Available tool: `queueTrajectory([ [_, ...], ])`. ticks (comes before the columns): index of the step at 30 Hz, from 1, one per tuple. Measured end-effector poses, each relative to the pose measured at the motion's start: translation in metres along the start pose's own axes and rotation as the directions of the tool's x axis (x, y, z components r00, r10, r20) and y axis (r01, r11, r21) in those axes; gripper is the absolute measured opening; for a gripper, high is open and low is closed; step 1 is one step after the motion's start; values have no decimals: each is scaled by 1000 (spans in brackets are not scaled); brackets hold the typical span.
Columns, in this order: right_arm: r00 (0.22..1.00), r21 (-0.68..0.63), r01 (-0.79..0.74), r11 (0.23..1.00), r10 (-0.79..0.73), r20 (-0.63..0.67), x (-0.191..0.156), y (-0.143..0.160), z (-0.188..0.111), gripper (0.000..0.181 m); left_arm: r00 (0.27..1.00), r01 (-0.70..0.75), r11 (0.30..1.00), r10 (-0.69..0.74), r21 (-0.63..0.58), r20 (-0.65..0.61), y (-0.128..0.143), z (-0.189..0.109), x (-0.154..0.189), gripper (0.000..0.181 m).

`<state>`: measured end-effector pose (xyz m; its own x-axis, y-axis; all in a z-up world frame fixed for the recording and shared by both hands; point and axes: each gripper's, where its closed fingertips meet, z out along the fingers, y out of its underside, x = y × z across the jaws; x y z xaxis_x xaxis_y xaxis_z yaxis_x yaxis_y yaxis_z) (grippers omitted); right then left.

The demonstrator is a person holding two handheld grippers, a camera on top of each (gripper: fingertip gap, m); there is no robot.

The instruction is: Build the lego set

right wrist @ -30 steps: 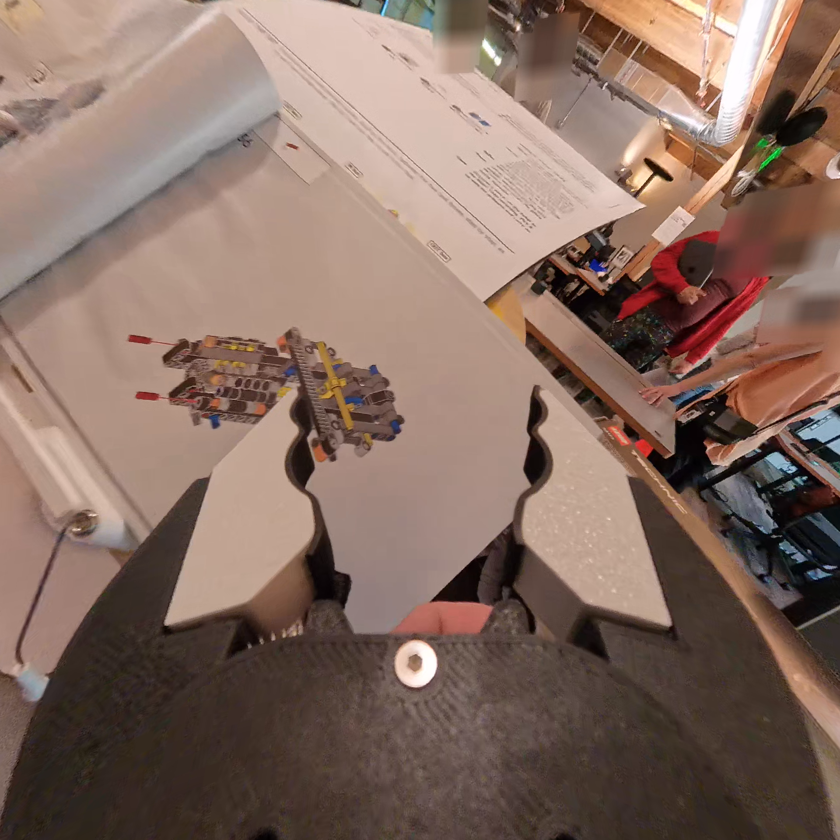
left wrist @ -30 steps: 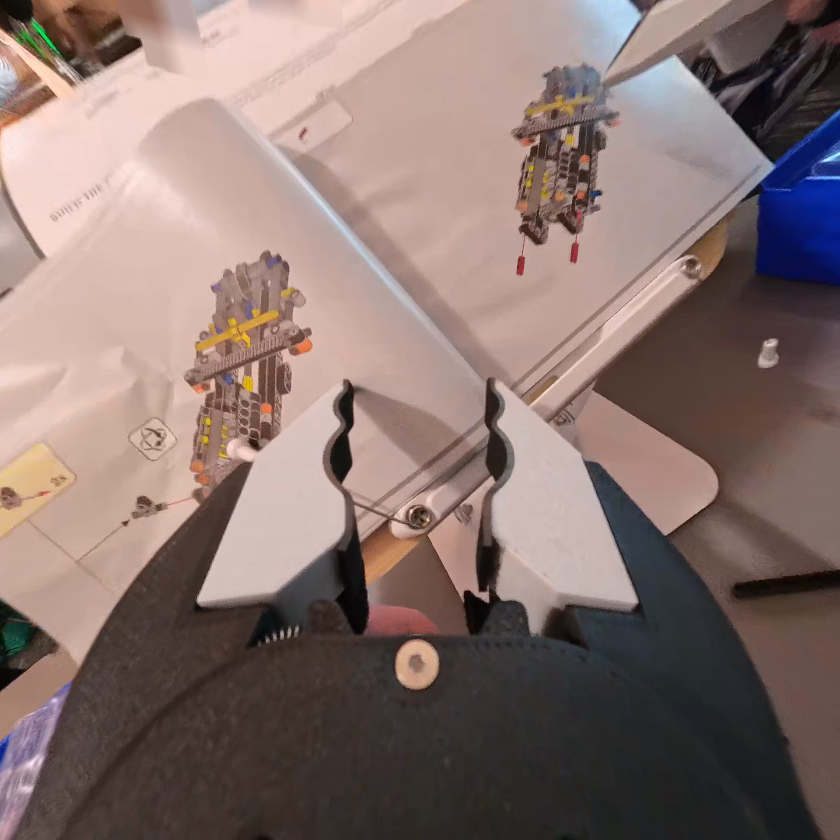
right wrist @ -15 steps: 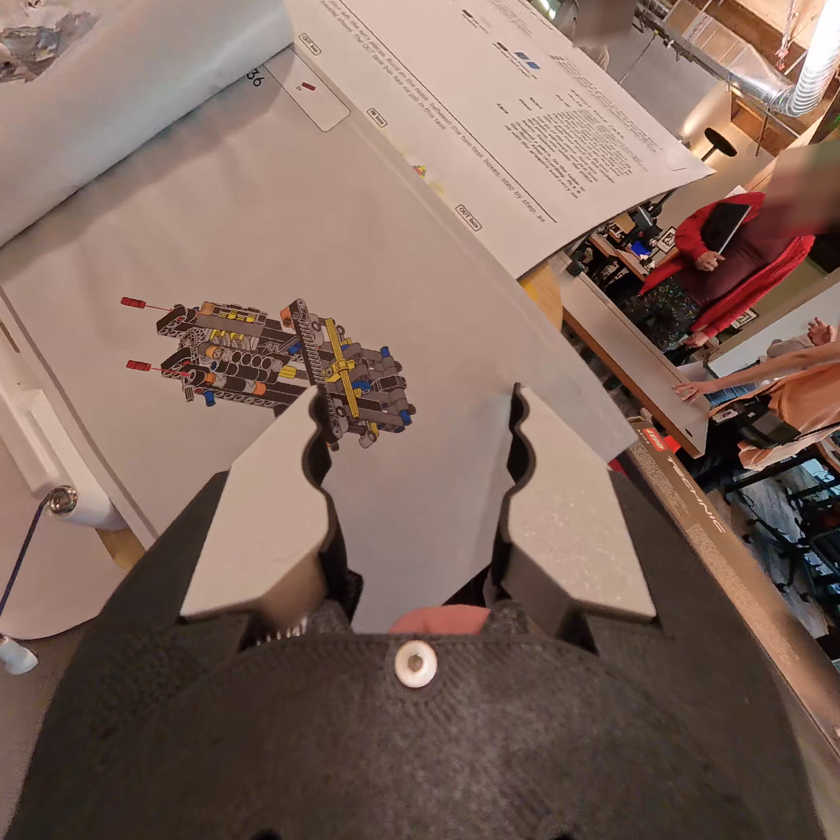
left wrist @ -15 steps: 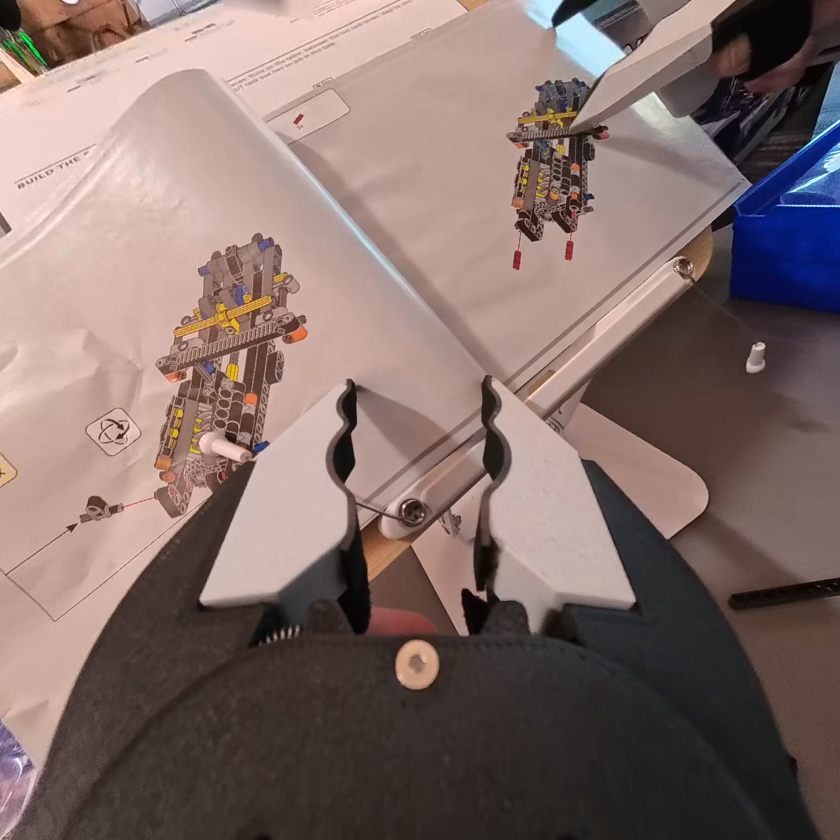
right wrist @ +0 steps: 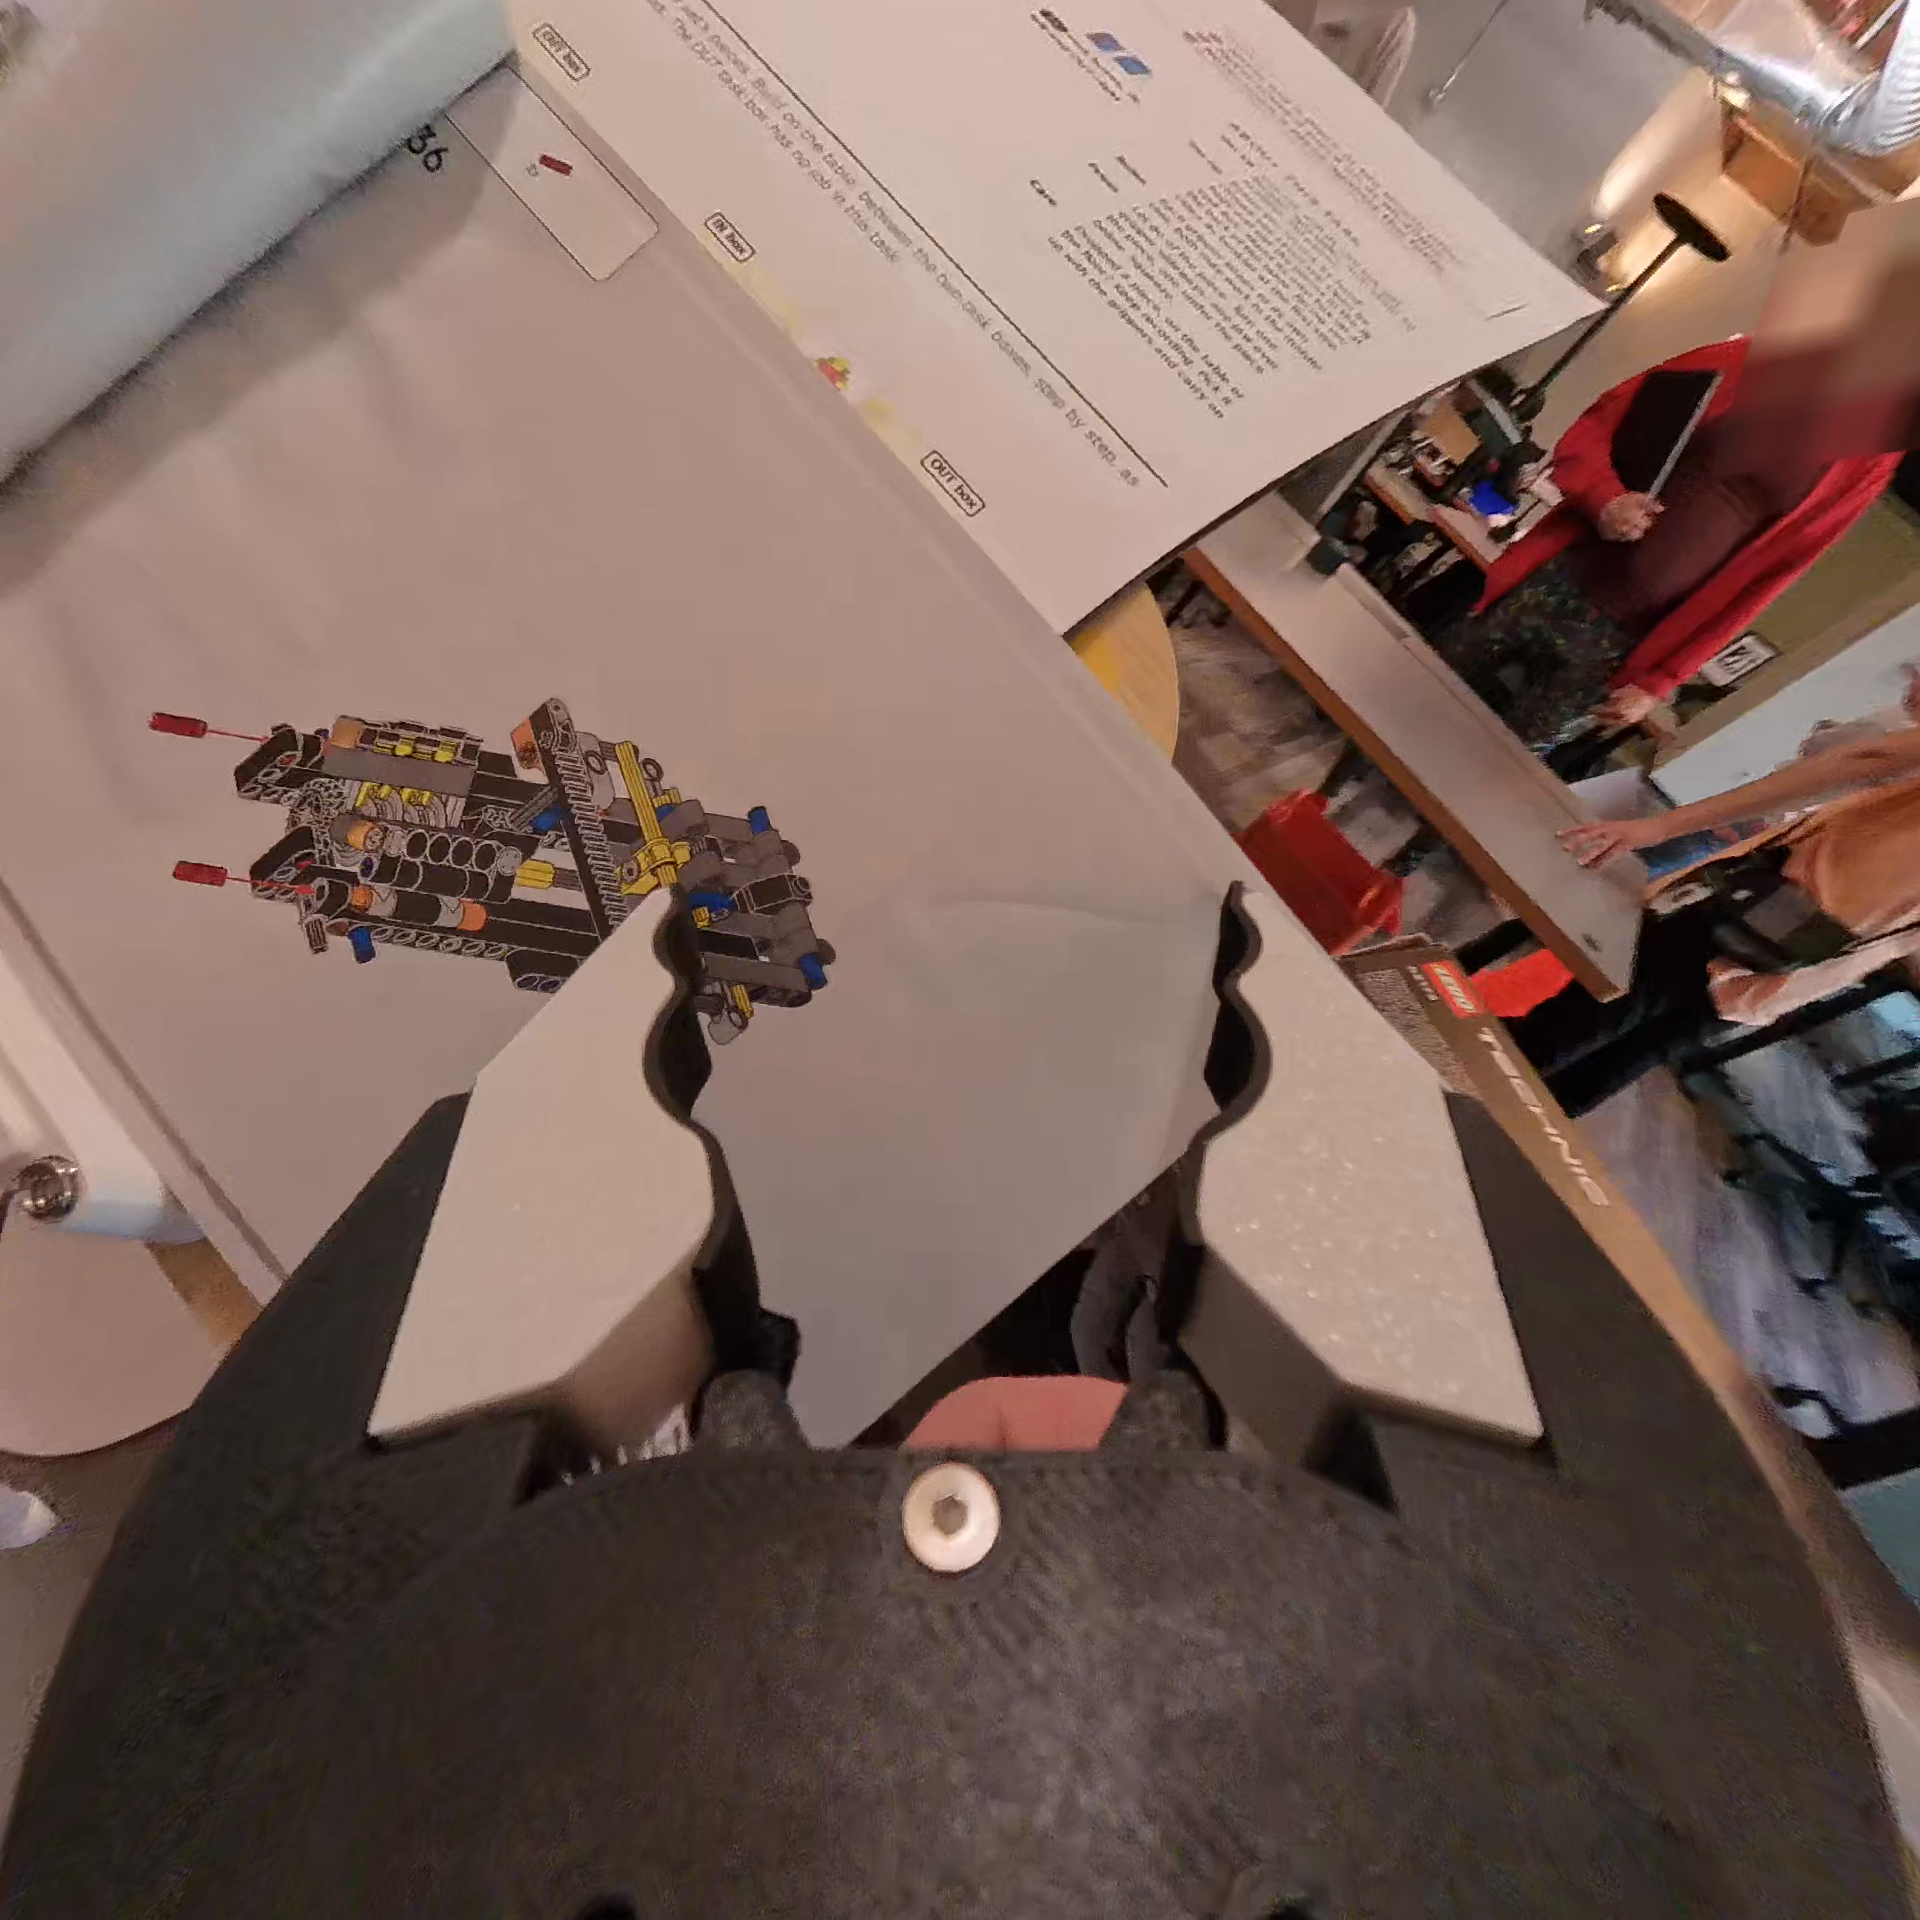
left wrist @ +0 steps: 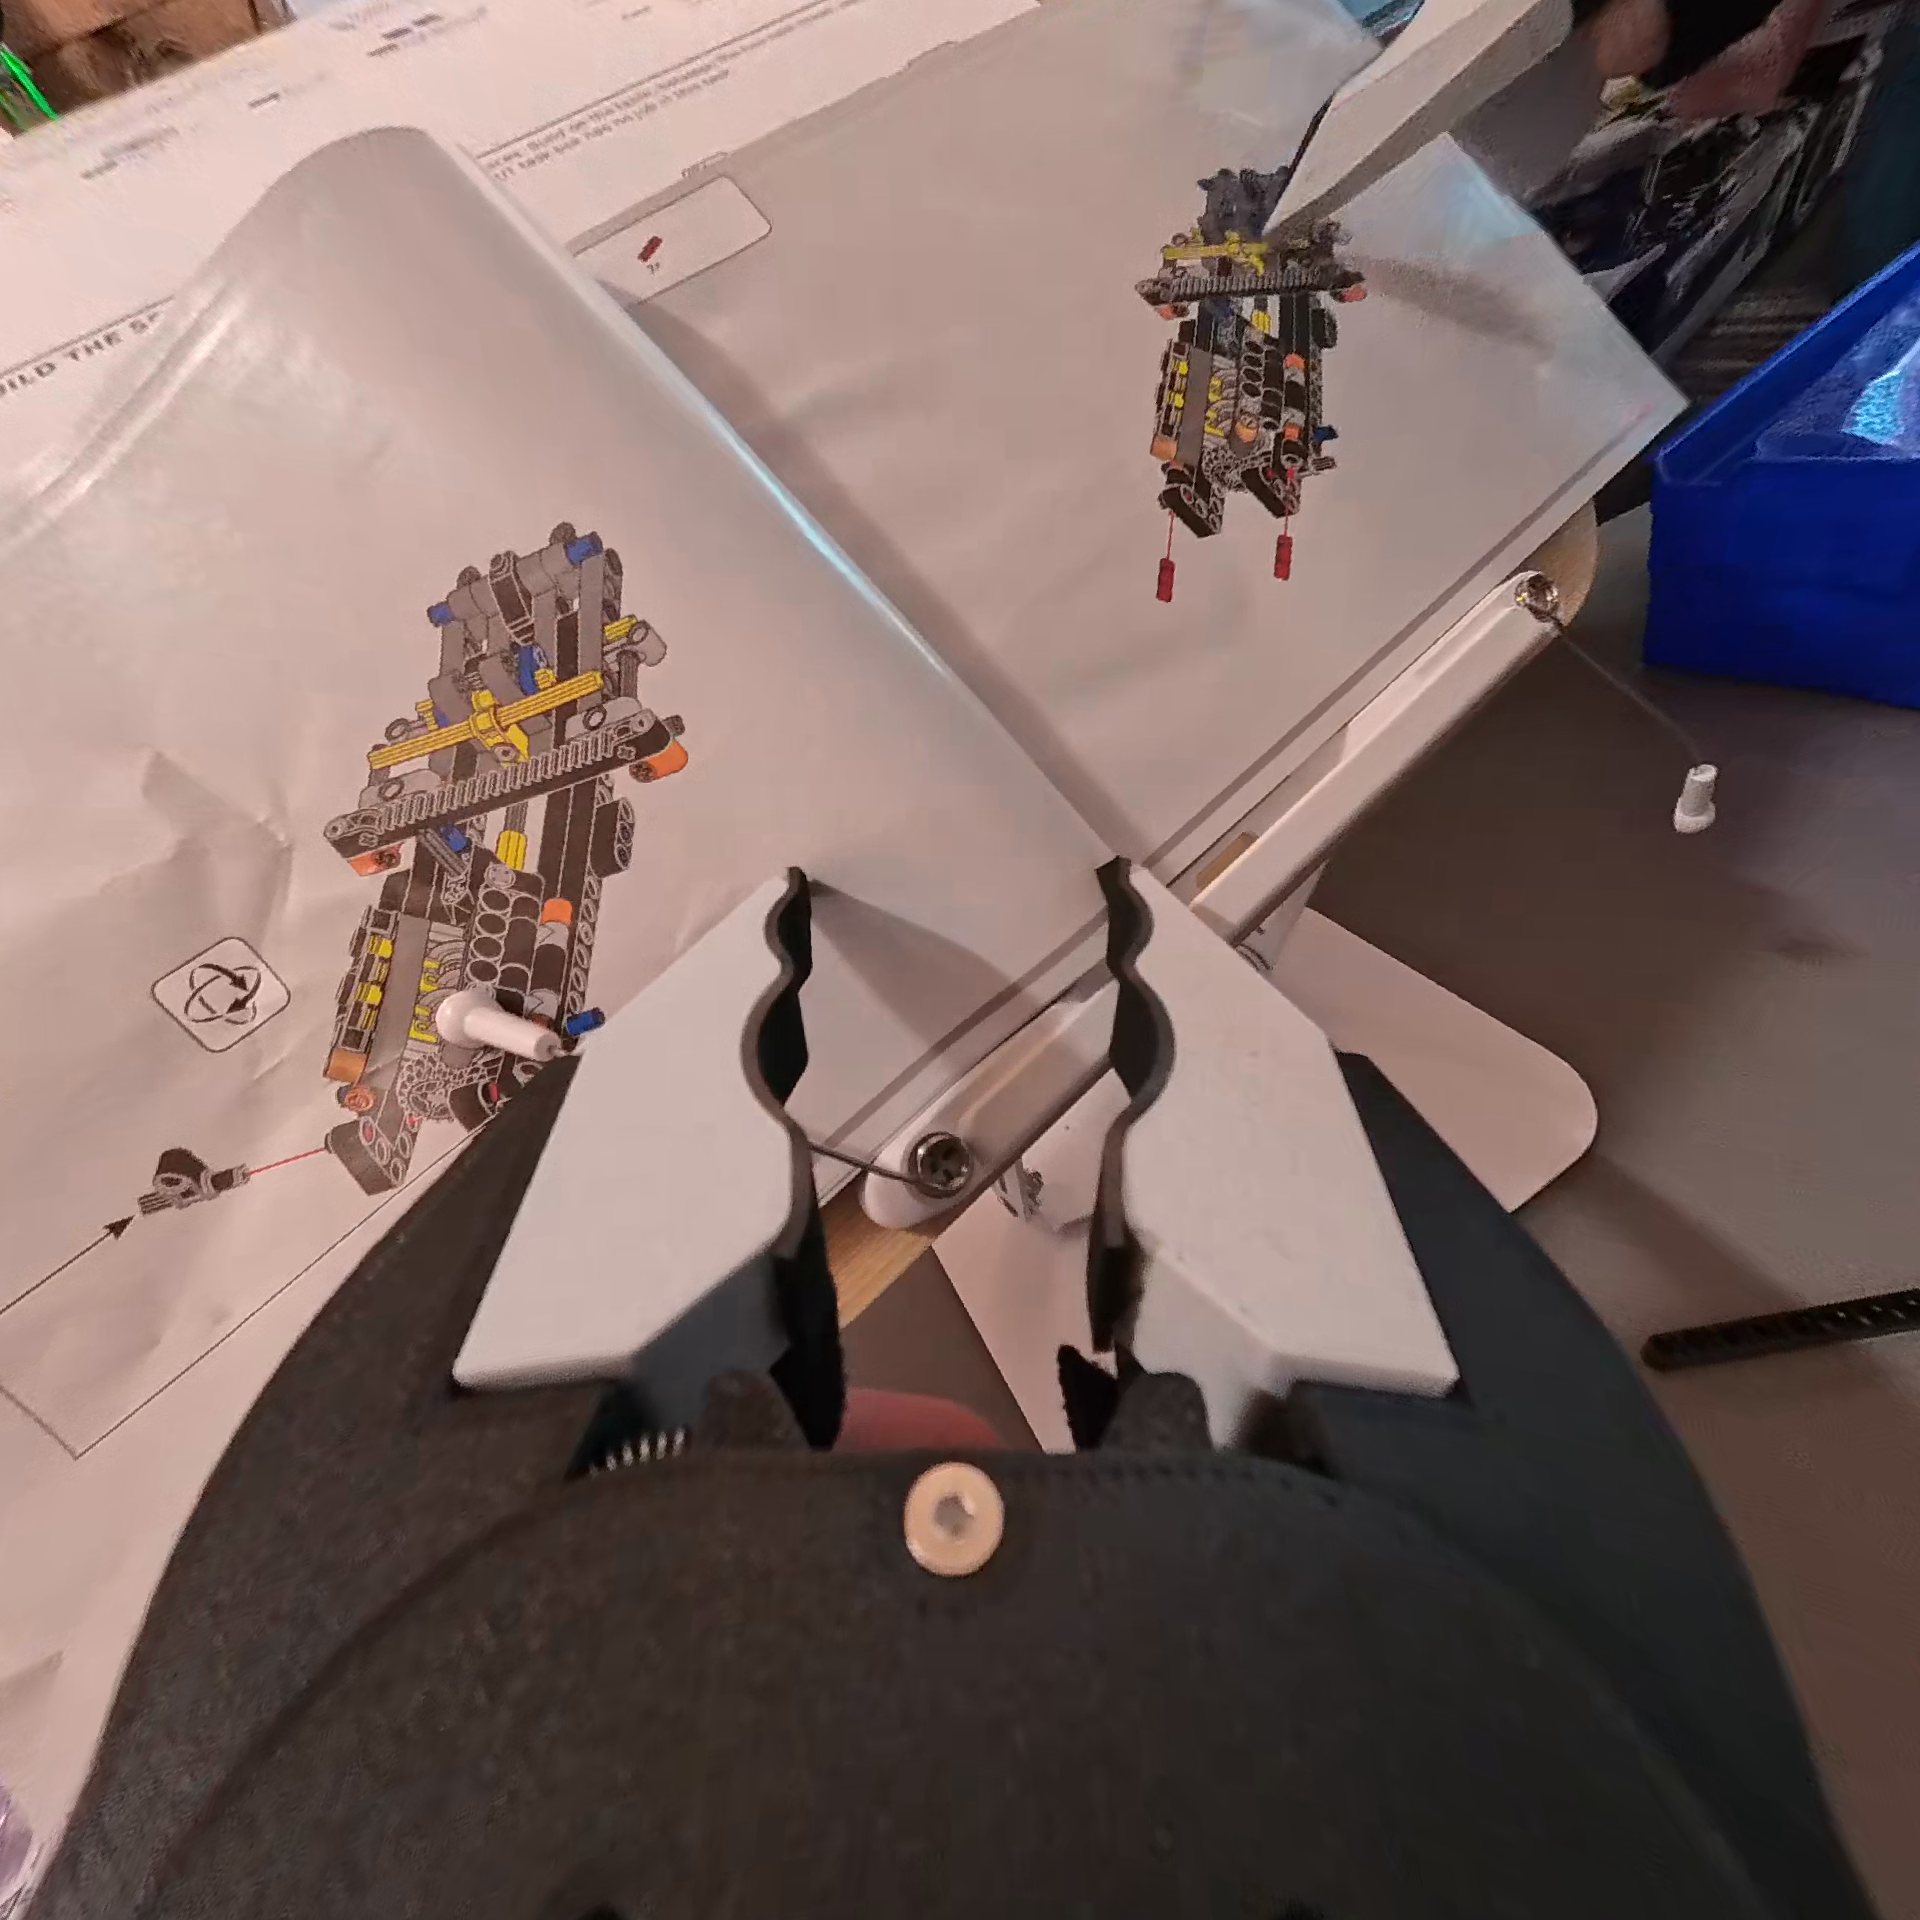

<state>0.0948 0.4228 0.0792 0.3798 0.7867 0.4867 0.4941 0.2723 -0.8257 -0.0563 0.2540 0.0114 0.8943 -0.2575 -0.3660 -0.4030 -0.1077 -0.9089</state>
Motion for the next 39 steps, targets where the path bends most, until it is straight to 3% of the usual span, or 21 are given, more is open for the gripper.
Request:
queueTrajectory([
  [6, 997, -14, -36, 999, 37, 74, -3, 3, 5, 92, 1000, 8, 1000, -8, 8, -6, 0, 2, -1, 56],
  [11, 998, -15, -5, 1000, 6, 61, -3, 2, 3, 80, 1000, 13, 1000, -13, 8, -11, 1, 2, -1, 56],
  [18, 997, -6, 76, 997, -76, 32, -10, 0, -4, 40, 1000, 10, 1000, -10, 11, -10, 1, 2, 0, 56],
  [24, 990, -17, 92, 996, -89, 111, -32, -3, -15, 2, 1000, 5, 1000, -5, 13, -11, 1, 0, 0, 57],
  [39, 957, 2, -57, 998, 54, 287, -53, -32, -44, 0, 1000, -21, 1000, 22, 22, -12, 0, -13, 3, 60],
])
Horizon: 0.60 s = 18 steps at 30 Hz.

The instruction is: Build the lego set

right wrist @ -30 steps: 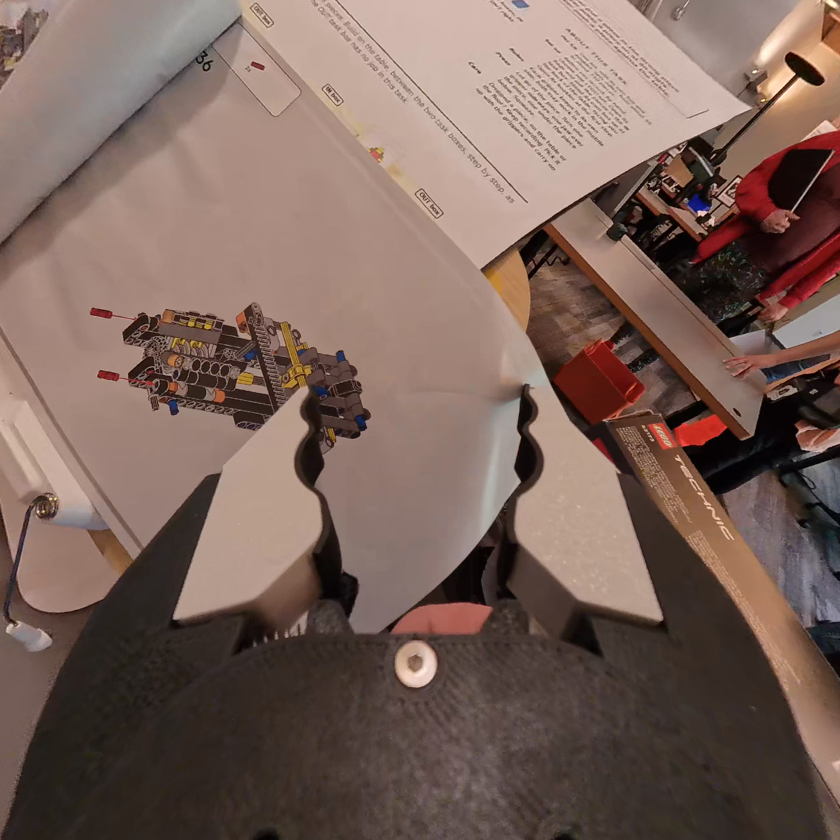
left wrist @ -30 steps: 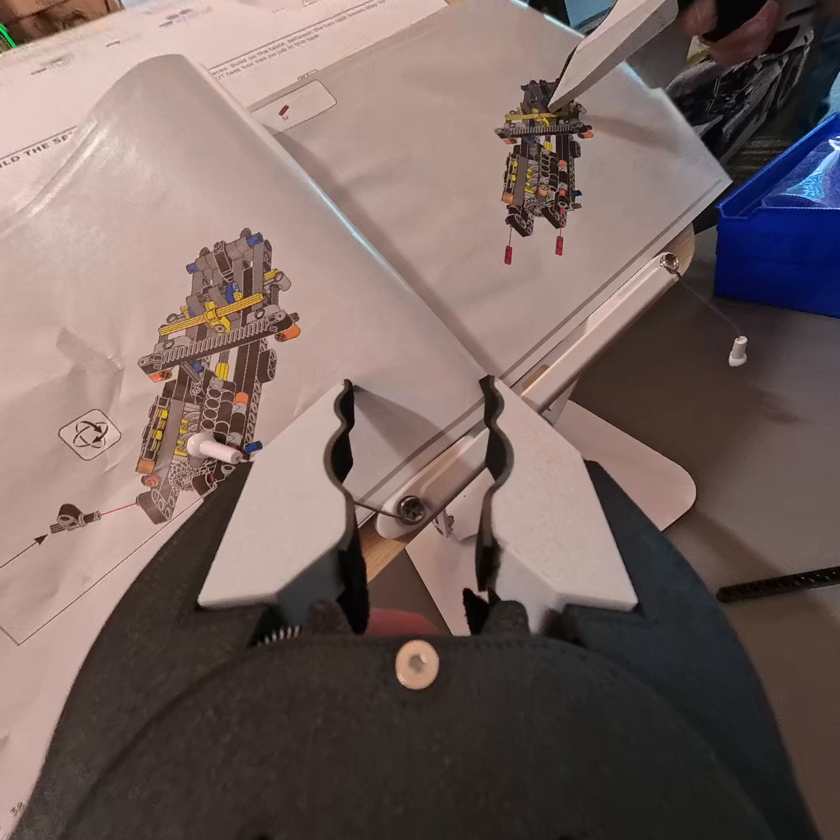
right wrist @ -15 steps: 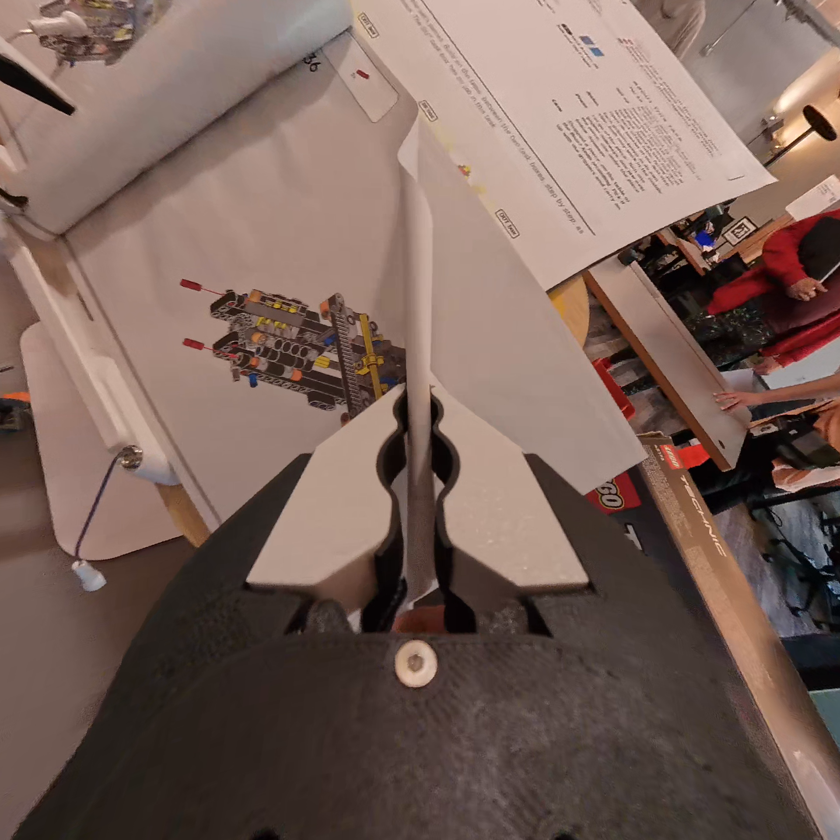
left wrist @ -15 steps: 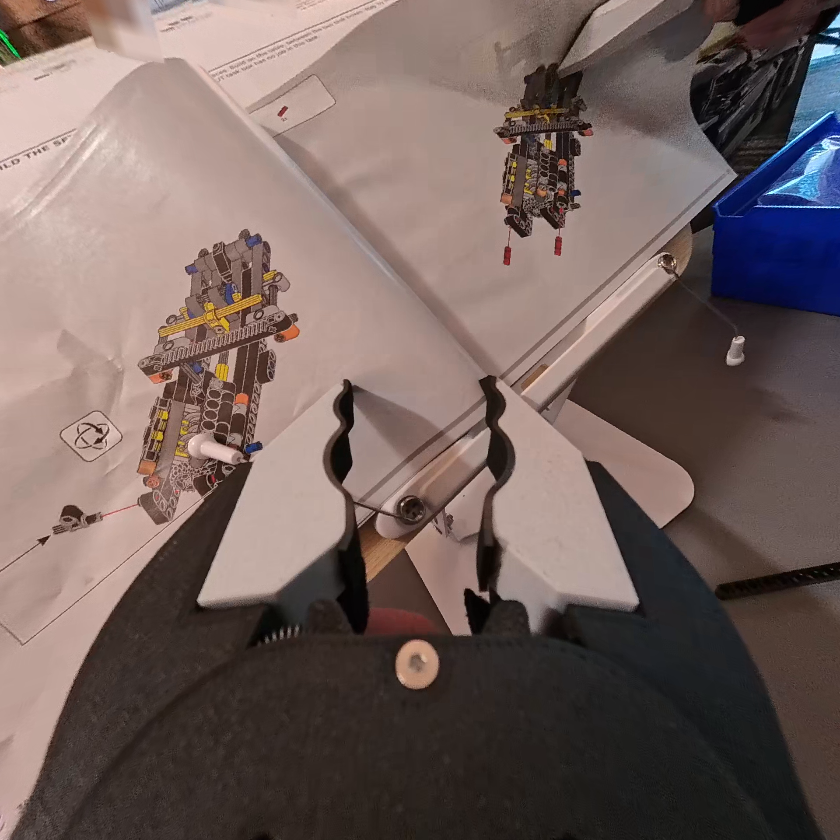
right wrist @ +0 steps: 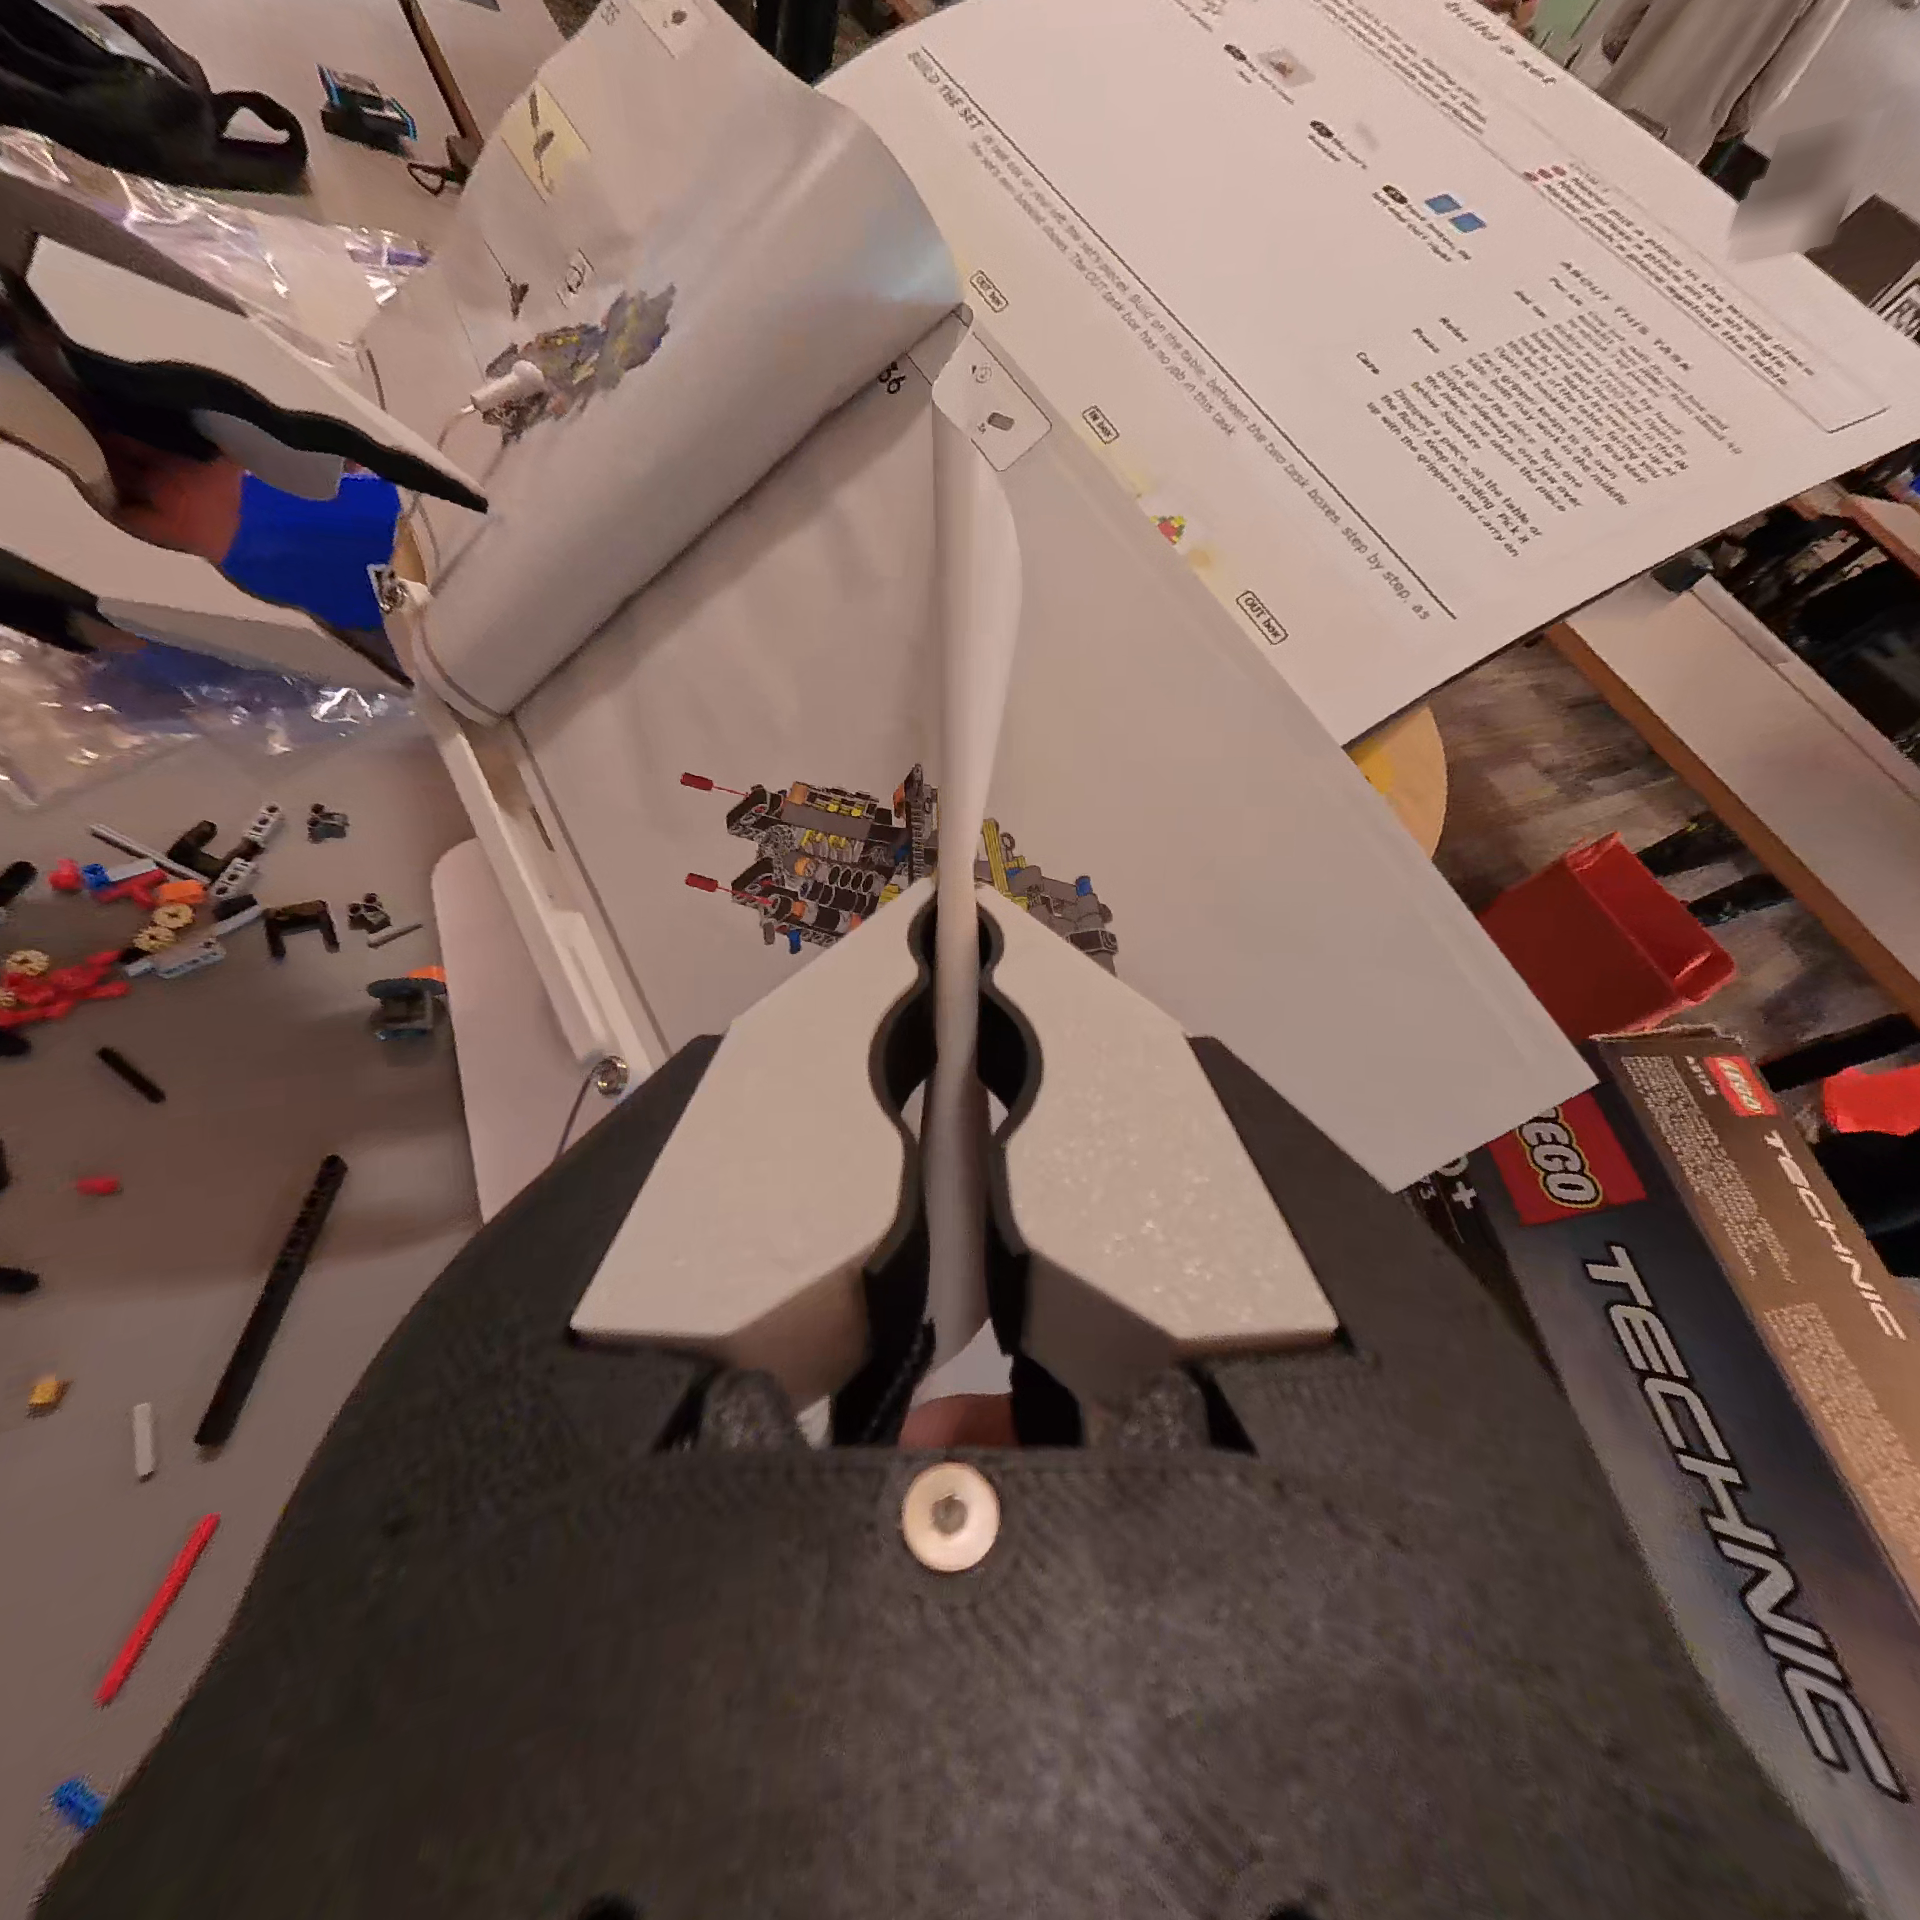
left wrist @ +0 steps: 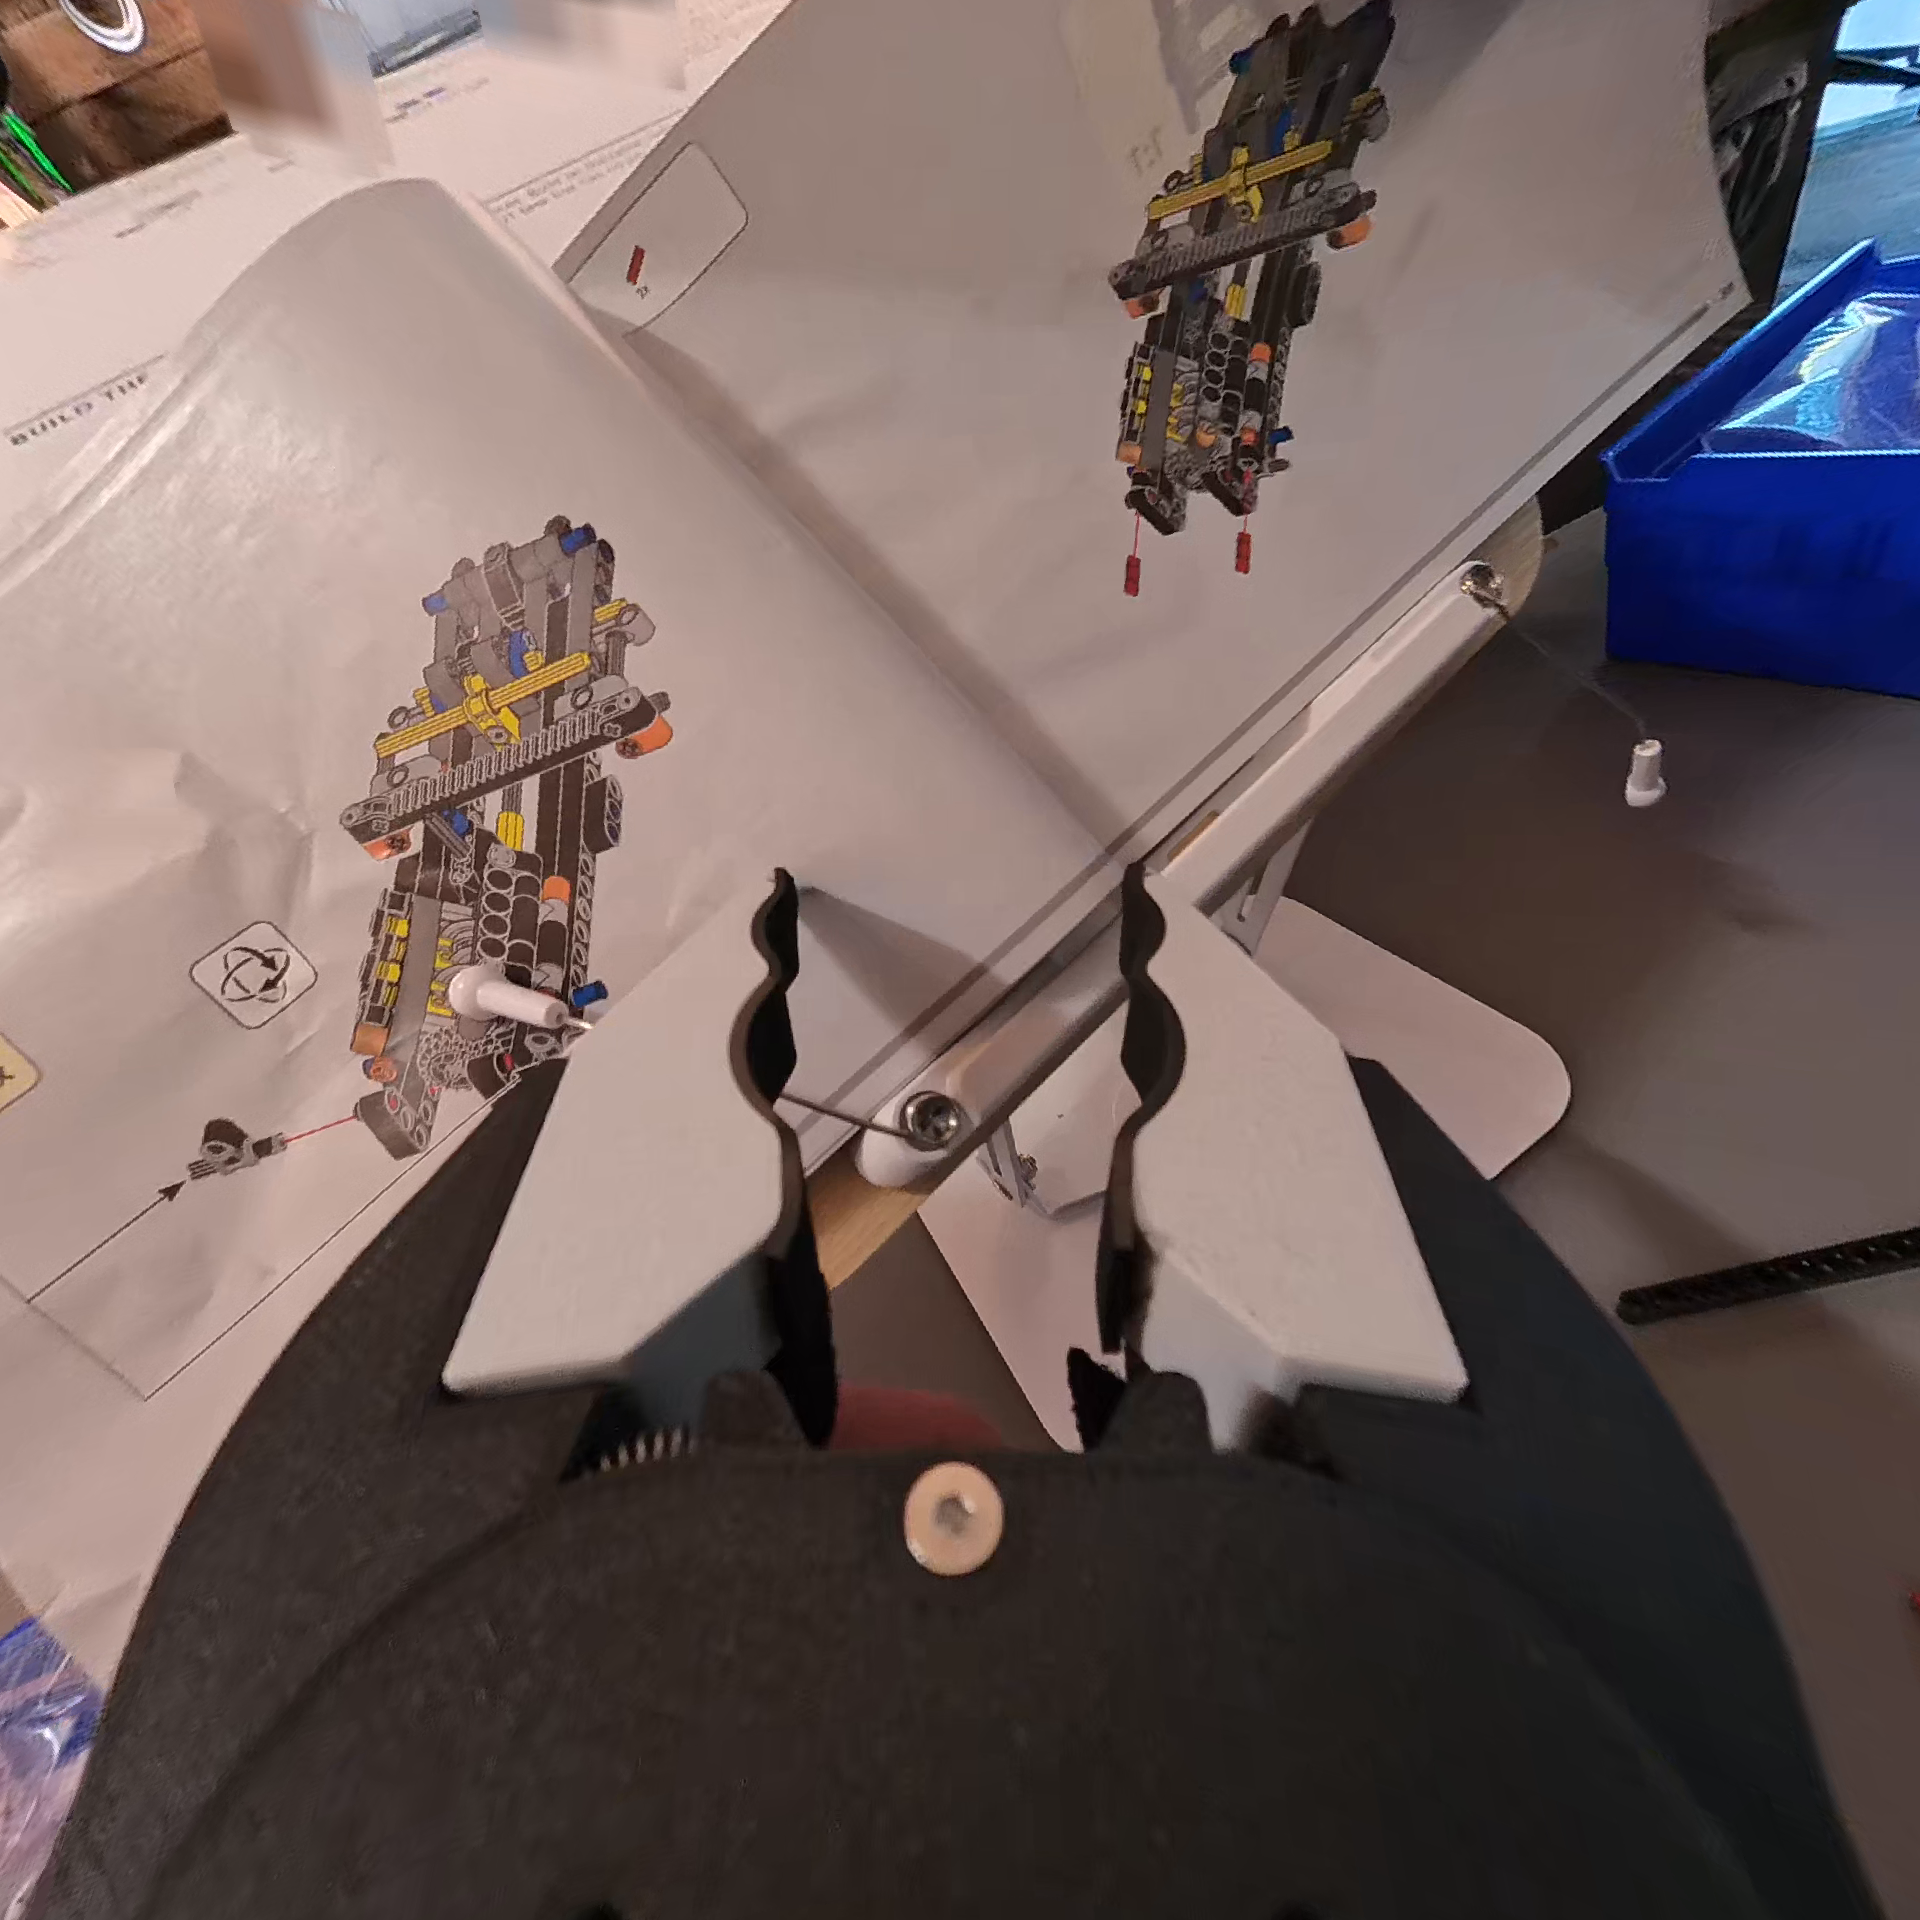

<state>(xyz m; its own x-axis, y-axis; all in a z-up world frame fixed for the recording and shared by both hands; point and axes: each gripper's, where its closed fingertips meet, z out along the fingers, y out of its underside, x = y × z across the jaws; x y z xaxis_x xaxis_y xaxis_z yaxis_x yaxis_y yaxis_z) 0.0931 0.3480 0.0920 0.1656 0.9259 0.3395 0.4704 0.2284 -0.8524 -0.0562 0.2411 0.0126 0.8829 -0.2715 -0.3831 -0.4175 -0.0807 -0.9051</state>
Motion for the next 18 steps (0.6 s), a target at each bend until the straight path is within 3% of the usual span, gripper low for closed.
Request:
queueTrajectory([
  [7, 993, 38, -95, 995, 92, 75, -9, -18, -7, 0, 995, -94, 995, 95, 18, -13, -10, -8, 21, 66],
  [12, 976, 52, -182, 982, 174, 129, -13, -29, -9, 0, 982, -186, 982, 187, 46, -34, -28, -3, 61, 72],
  [18, 919, 75, -352, 933, 329, 217, -17, -42, -13, 0, 944, -331, 941, 330, 75, 16, -55, 25, 117, 86],
])
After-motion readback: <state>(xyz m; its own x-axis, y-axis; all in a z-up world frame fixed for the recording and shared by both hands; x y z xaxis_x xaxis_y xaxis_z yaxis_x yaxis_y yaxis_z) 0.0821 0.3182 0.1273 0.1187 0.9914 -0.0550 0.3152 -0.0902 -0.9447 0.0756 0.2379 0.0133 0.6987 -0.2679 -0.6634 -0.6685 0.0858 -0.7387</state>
